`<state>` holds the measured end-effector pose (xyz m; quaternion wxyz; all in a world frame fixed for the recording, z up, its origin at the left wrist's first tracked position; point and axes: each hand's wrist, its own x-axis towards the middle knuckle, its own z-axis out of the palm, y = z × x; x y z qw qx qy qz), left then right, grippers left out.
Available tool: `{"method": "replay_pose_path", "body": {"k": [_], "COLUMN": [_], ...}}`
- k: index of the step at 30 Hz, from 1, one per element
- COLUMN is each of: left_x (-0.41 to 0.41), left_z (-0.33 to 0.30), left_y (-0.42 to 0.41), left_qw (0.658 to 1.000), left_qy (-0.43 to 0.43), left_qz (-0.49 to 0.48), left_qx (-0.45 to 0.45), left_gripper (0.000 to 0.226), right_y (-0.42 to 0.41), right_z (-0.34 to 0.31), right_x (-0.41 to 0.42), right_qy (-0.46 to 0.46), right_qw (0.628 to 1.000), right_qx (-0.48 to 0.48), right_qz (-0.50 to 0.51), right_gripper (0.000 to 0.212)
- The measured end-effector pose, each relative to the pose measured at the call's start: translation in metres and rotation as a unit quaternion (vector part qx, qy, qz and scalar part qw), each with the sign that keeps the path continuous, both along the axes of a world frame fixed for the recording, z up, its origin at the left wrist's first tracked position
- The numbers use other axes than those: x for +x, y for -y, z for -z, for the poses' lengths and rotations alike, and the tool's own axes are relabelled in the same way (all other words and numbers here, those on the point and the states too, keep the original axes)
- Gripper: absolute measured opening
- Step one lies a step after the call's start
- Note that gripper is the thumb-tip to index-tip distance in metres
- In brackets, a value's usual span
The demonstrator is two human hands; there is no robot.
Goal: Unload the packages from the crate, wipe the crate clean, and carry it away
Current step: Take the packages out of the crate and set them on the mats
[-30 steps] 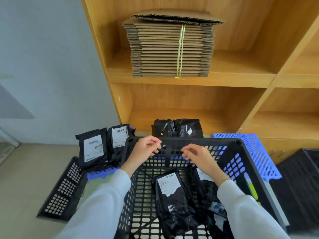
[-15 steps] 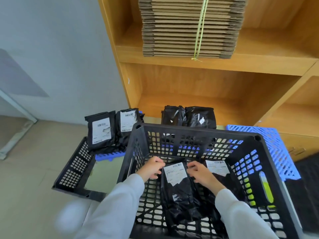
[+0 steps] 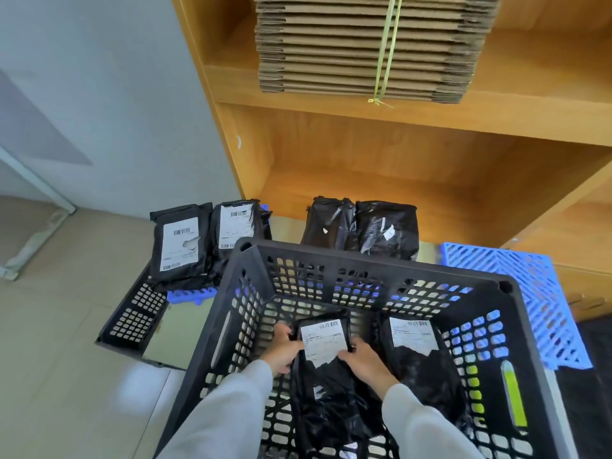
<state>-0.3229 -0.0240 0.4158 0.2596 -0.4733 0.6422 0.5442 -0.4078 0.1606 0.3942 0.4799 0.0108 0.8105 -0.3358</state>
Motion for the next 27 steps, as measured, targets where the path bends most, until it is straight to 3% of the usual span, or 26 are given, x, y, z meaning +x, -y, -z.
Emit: {"method": "replay_pose_path", "body": {"k": [5, 12, 16, 22, 27], "left_x": [-0.005, -0.008, 0.001, 0.013, 0.016], "left_z": [-0.007, -0.024, -0.045, -0.081, -0.108], "left_y": [-0.007, -0.007, -0.003, 0.003, -0.002], "left_qw": [0.999, 0.995, 0.992, 0.988, 0.98], "left_qy": [0.013, 0.0, -0.037, -0.115, -0.186], "left_qz": [0.005, -0.071, -0.094, -0.074, -0.052], "left_qx": [0.034, 0.071, 0.078, 0.07, 0.053], "left_gripper": [0.047, 0.05, 0.039, 0.026, 0.017], "right_y": [0.0, 0.006, -0.001, -0.004, -0.026], "right_z": [0.015, 0.0, 0.005, -0.074, -0.118], "right_x": [0.001, 0.004, 0.005, 0.015, 0.015], "right_qy": [0.01, -0.034, -0.059, -0.099, -0.163], "right_qw": [0.998, 0.991, 0.983, 0.972, 0.951], "right_qx": [-0.028, -0.091, -0.138, -0.191, -0.218], "right_qz": [0.055, 0.091, 0.104, 0.097, 0.147], "right_gripper": [0.037, 0.022, 0.033, 0.031, 0.031]}}
